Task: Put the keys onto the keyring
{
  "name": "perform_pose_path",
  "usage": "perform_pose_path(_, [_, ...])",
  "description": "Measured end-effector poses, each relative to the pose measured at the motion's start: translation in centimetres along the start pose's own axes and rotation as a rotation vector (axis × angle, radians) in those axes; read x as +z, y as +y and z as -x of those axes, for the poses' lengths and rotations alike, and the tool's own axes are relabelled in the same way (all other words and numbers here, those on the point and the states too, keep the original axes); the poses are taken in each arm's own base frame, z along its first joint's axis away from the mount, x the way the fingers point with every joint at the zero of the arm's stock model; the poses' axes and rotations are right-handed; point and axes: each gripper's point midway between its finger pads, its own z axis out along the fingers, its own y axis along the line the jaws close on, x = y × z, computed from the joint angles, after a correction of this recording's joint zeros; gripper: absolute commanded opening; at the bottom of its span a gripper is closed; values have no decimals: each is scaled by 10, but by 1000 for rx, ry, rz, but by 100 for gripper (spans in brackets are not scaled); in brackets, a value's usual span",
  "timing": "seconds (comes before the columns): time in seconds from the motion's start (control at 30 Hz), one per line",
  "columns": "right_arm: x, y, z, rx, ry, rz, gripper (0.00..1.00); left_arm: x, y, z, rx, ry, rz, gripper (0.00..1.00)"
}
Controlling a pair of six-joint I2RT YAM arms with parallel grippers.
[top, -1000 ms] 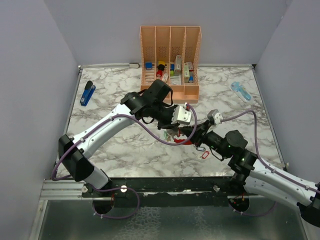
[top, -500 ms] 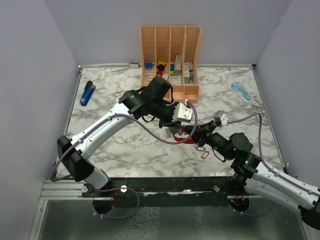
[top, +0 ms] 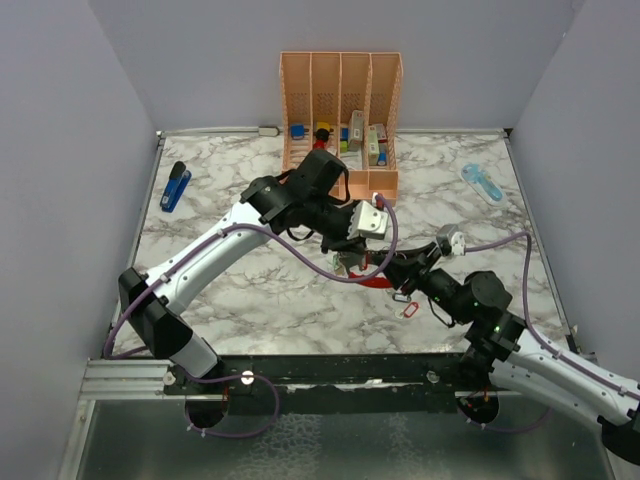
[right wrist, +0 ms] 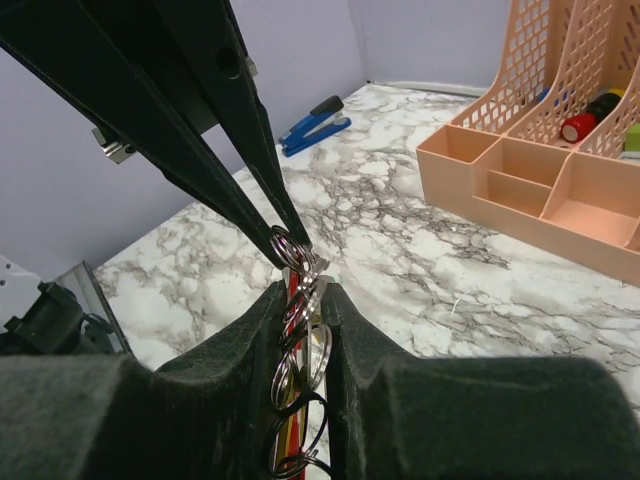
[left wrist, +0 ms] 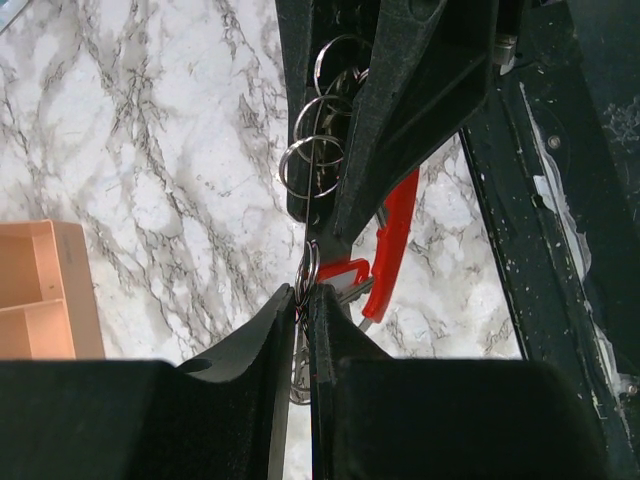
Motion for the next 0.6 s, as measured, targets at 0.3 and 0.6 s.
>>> perform_pose_path(0.3, [-8, 0, 2, -5, 1, -1, 52, 0, 1, 1, 0, -2, 3, 0])
perform_pose_path(0.6, [-26, -12, 14, -30, 8, -75, 50, 4, 2, -14, -7, 31, 9, 0])
